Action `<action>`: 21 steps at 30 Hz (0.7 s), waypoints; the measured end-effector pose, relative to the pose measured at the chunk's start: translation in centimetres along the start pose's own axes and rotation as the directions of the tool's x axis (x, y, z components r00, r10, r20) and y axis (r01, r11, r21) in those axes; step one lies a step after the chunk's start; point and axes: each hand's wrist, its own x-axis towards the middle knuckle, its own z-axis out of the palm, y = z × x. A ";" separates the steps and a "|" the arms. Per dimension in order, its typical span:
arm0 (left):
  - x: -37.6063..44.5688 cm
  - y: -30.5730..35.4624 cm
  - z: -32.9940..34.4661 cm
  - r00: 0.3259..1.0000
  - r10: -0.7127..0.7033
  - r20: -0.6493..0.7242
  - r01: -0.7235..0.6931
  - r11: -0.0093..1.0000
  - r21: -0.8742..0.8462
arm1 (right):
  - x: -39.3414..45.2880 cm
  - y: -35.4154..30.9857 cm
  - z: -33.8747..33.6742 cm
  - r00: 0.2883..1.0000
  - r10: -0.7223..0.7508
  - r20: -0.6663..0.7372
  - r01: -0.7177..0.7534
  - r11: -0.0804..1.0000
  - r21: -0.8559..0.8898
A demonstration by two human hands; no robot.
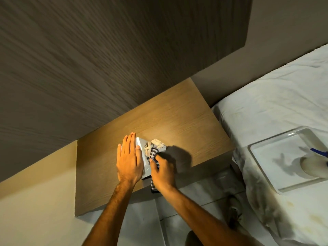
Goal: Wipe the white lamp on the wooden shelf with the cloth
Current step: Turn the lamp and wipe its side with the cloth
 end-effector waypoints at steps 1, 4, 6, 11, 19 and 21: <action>0.0 0.0 -0.1 1.000 0.000 0.003 0.000 1.000 -0.006 | 0.5 -0.7 0.1 1.000 -0.025 -0.005 0.025 1.000 0.011; 0.0 0.1 -0.2 1.000 -0.004 0.015 0.004 1.000 -0.013 | 3.1 -2.8 0.8 0.998 -0.067 -0.007 0.067 0.997 0.025; 0.1 0.1 -0.1 1.000 -0.014 0.012 0.014 1.000 -0.025 | 4.8 -3.1 0.9 1.000 -0.004 0.002 0.004 1.000 0.005; 0.1 0.0 -0.2 1.000 0.014 0.003 -0.014 1.000 0.012 | 3.3 -0.4 0.2 0.990 0.133 -0.040 -0.136 0.988 -0.072; 0.0 0.3 -0.3 1.000 -0.005 0.011 0.005 1.000 -0.016 | 4.3 -3.3 1.0 1.000 -0.019 -0.024 0.019 1.000 0.002; 0.0 0.2 -0.2 1.000 -0.016 0.018 0.017 1.000 -0.019 | 5.5 -3.2 0.7 0.999 0.050 -0.005 -0.051 0.998 -0.023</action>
